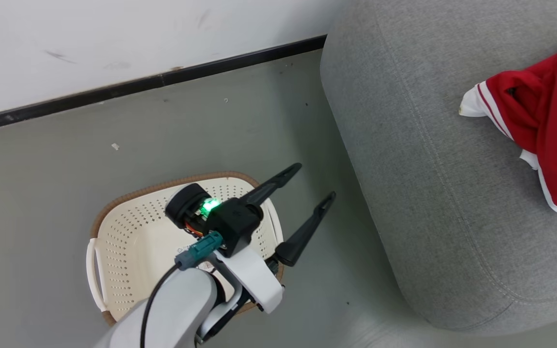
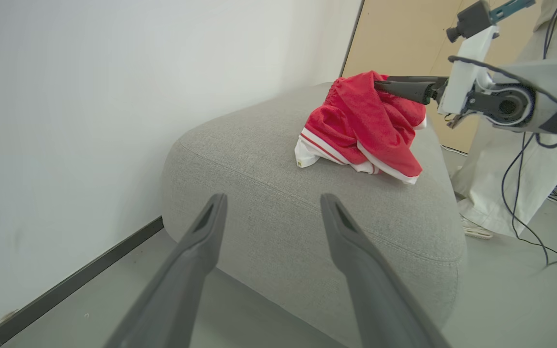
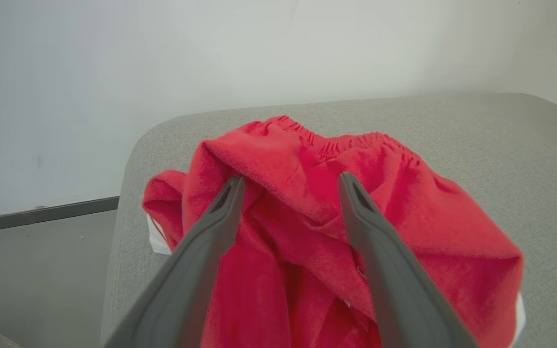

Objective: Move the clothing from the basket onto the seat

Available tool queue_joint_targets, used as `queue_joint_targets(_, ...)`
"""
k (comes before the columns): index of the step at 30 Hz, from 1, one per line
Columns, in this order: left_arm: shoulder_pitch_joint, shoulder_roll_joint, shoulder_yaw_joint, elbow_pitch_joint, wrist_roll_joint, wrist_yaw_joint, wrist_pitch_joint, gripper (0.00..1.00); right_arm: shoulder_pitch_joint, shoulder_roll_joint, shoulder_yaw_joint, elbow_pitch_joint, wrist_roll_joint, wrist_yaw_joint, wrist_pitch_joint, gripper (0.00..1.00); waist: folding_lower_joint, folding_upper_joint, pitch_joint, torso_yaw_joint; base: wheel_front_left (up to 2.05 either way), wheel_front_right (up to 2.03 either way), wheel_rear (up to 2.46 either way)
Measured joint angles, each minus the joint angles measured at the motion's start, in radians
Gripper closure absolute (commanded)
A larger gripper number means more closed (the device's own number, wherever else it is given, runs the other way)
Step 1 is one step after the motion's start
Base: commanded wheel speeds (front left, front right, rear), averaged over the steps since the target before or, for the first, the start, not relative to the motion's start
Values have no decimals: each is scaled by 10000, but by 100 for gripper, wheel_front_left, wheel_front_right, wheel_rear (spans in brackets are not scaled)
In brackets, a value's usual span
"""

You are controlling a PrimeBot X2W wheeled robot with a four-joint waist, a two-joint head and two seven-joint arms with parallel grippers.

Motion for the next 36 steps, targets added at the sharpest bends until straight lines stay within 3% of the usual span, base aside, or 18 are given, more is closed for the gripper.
queue_joint_targets(13,221,336,930,385,-203,418,-669,0,639,105,589,-1753,190,0,-59,0,0,0,-639,-337,0,0,0)
queue_joint_targets(24,1182,579,2029,732,-579,1277,-1147,0,733,803,1563,-3200,270,0,-73,0,0,0,-1202,-71,0,0,0)
queue_joint_targets(36,2196,844,3101,949,-830,2163,-1404,0,1336,1503,2153,-3528,255,0,-73,0,0,0,-1833,540,0,0,0)
